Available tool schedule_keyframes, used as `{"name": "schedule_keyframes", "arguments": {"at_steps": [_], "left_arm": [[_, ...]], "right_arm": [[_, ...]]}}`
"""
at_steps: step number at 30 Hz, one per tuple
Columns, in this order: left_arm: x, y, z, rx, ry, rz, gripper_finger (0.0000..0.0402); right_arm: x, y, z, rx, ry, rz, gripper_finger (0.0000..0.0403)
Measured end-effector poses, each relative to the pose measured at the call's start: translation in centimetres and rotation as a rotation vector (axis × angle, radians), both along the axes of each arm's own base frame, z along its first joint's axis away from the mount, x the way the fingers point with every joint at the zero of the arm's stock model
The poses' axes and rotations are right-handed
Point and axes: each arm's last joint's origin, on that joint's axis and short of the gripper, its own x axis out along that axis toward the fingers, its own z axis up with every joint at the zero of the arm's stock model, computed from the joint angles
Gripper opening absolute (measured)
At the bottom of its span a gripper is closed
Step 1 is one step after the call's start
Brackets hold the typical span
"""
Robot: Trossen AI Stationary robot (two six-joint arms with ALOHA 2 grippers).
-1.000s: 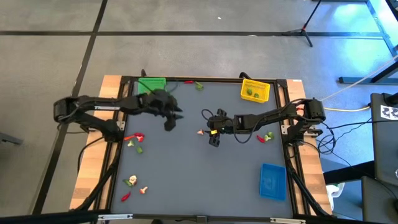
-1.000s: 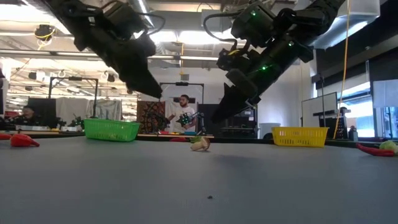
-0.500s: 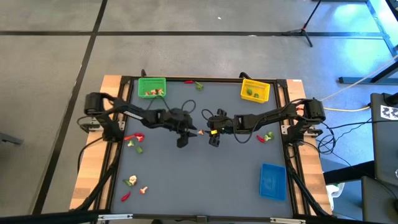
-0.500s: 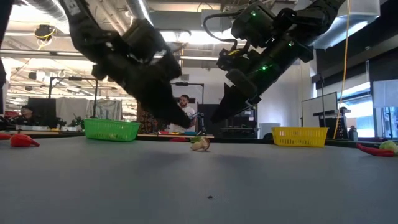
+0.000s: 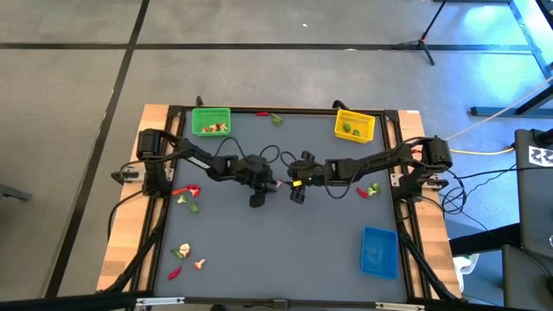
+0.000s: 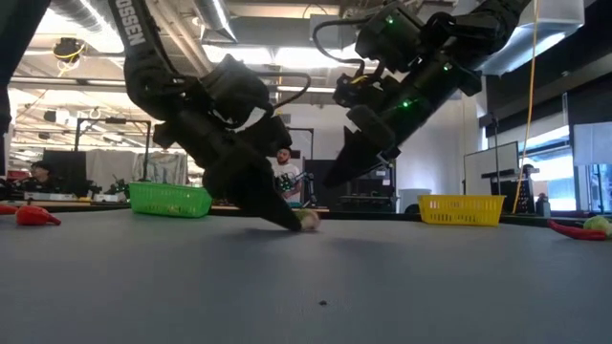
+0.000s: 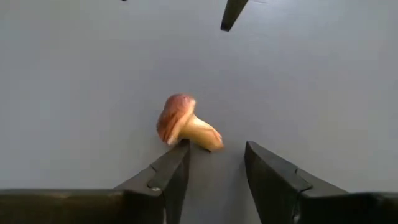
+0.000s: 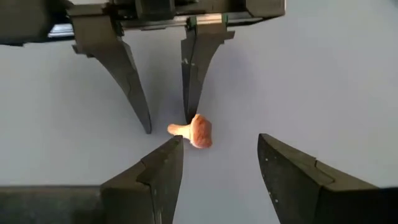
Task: Sort produce into baskets
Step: Put the brown mushroom into the green bin
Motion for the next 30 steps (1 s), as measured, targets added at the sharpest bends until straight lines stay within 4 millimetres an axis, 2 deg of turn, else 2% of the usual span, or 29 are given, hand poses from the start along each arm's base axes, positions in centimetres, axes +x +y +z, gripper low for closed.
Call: {"name": "schedule_keyframes", "arguments": {"at_steps": [9, 11, 15, 23, 26, 30], "left_arm": [[0.0, 0.0, 0.0, 0.039, -0.002, -0.036, 0.0021], [-0.1, 0.0, 0.1, 0.043, 0.000, -0.038, 0.0006], [-0.2, 0.0, 0.9, 0.053, -0.013, -0.021, 0.0012], [-0.5, 0.0, 3.6, 0.015, -0.065, 0.018, 0.0006], [-0.5, 0.0, 3.6, -0.043, -0.069, 0.064, 0.0027], [-0.5, -0.1, 3.1, -0.085, -0.050, 0.092, 0.0082]], "right_arm": [[0.2, 0.0, 0.2, -0.001, -0.026, 0.002, 0.0204], [0.1, 0.0, 0.2, 0.000, -0.023, 0.002, 0.0204], [0.3, 0.1, 0.3, 0.032, -0.042, -0.025, 0.0204], [1.0, 1.8, 2.1, 0.092, 0.000, -0.036, 0.0204], [0.8, 2.3, 2.1, 0.109, 0.030, -0.047, 0.0204], [0.4, 2.6, 1.7, 0.141, 0.075, -0.079, 0.0204]]}}
